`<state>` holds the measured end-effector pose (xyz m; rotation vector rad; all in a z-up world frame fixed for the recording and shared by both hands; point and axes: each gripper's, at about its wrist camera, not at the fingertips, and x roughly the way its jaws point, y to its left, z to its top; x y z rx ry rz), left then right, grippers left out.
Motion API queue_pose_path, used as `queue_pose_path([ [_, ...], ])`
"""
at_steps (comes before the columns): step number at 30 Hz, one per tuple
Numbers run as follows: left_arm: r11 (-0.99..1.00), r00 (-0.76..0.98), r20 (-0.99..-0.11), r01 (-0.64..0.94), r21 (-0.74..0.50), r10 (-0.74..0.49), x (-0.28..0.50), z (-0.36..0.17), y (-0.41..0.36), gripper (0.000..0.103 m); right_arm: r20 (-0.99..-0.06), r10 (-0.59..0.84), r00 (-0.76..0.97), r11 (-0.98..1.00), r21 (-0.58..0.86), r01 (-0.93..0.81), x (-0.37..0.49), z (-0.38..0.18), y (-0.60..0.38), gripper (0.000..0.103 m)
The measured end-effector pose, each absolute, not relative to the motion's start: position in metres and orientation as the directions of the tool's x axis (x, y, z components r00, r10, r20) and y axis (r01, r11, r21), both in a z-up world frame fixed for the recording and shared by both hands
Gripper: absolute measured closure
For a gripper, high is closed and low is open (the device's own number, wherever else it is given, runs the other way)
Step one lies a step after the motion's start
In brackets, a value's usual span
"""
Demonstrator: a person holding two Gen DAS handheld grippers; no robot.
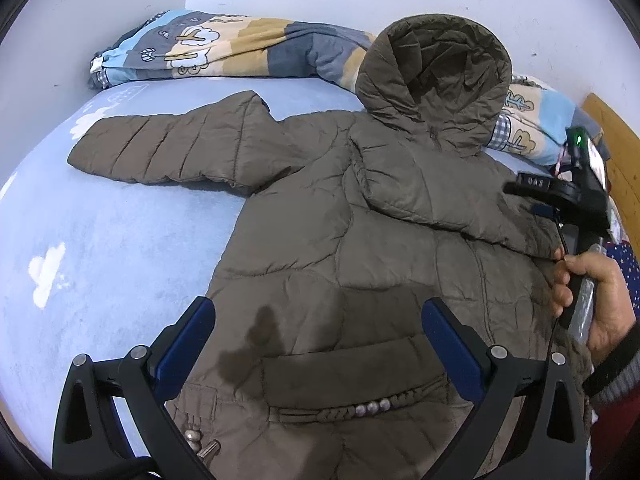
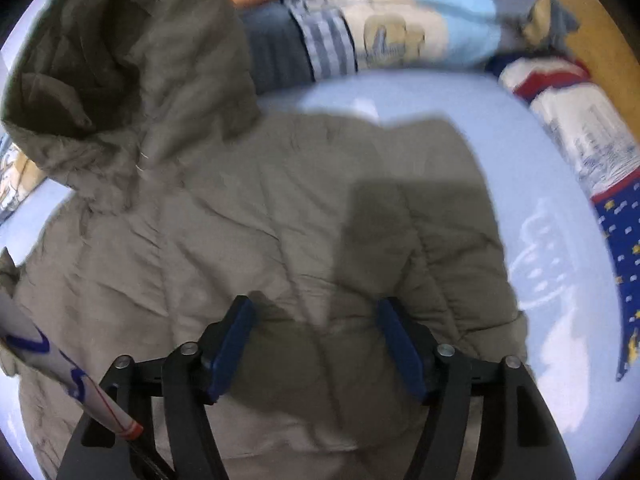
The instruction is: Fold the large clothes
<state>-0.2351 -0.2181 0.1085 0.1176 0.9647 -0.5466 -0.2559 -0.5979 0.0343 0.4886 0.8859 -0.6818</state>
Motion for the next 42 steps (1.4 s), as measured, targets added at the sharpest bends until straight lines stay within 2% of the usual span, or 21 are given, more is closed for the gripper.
queue_pose_path([
  [3,0.857,0.448,-0.804,0.496,-0.140,-0.391,-0.237,0.110,-0.218,0.000,-0.800,-0.276,0.533,0.761,0.157,0.629,-0.242,0.051,-0.558,0.030],
  [7,0.857,0.464,-0.796,0.499,-0.128,-0.389,-0.240,0.114,-0.215,0.000,-0.823,-0.164,0.544,0.810,0.203,0.550,-0.217,0.039,-0.511,0.030],
  [10,0.858,0.469,-0.793,0.497,-0.128,-0.390,-0.240,0.115,-0.215,0.000,-0.862,-0.198,0.467,0.822,0.114,0.558,-0.205,0.016,-0.494,0.025],
  [13,0.850,0.456,-0.792,0.507,-0.143,-0.406,-0.241,0.117,-0.216,0.000,-0.870,-0.196,0.452,0.819,0.108,0.564,-0.207,0.016,-0.492,0.025],
  [22,0.836,0.464,-0.773,0.528,-0.151,-0.433,-0.251,0.127,-0.218,0.000,-0.831,-0.147,0.536,0.775,0.241,0.585,-0.312,0.066,-0.486,0.024],
  [27,0.831,0.467,-0.775,0.541,-0.131,-0.427,-0.257,0.125,-0.223,0.000,-0.873,-0.146,0.466,0.734,0.220,0.643,-0.380,0.053,-0.467,0.024],
  [31,0.833,0.474,-0.785,0.545,-0.094,-0.400,-0.260,0.118,-0.227,0.000,-0.868,-0.154,0.472,0.685,0.250,0.684,-0.431,0.038,-0.462,0.024],
  [38,0.830,0.479,-0.805,0.557,-0.029,-0.350,-0.260,0.104,-0.236,0.000,-0.887,-0.083,0.455,0.630,0.307,0.713,-0.443,0.008,-0.482,0.023],
  [42,0.828,0.492,-0.805,0.560,0.003,-0.330,-0.258,0.101,-0.241,0.000,-0.883,-0.104,0.458,0.643,0.292,0.708,-0.440,0.015,-0.482,0.021],
])
